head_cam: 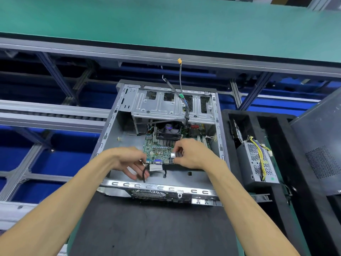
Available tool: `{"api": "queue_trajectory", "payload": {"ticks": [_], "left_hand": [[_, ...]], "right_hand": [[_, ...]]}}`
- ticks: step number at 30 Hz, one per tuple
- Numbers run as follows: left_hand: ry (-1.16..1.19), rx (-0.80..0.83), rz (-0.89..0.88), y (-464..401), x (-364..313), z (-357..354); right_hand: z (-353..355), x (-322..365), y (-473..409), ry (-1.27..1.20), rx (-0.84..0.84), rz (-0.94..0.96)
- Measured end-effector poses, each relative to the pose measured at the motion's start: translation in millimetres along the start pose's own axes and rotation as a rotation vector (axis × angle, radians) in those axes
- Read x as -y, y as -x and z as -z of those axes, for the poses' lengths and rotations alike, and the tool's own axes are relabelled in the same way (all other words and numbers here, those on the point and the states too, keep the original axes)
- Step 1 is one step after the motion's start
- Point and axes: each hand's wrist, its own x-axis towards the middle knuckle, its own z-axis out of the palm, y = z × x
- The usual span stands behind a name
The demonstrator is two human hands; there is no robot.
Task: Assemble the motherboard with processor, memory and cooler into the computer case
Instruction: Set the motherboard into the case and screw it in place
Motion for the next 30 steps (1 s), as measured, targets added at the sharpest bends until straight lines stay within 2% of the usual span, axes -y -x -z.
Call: {"api": "queue_trajectory", "payload": {"ticks": [3, 6, 10, 19, 22, 27, 30], "left_hand": [[-0.096, -0.004, -0.036, 9, -3, 0], [-0.156, 0.058, -0.089, 22, -6, 1], [-0.224, 0.142, -0.241, 37, -1, 0], [-0.358, -0.029, -0.503, 27, -4, -23], [-0.311, -0.082, -0.547, 26, -8, -27], [-0.026, -0.114, -0.548, 26, -13, -28], [-0.147, -0.2, -0.603, 23, -11, -29]], "right_hand": [[0, -1, 1, -0.035, -0.006, -0.011], [-1, -1, 1, -0.021, 0.003, -0.024], [-4, 0, -2, 0.019, 0.047, -0.047], [-10, 5, -8, 0.114, 0.108, -0.058], [-12, 3, -9, 0.084, 0.112, -0.064], [-12, 2, -10, 0.052, 0.138, -0.069], [-12, 2, -10, 0.046, 0.145, -0.069]]}}
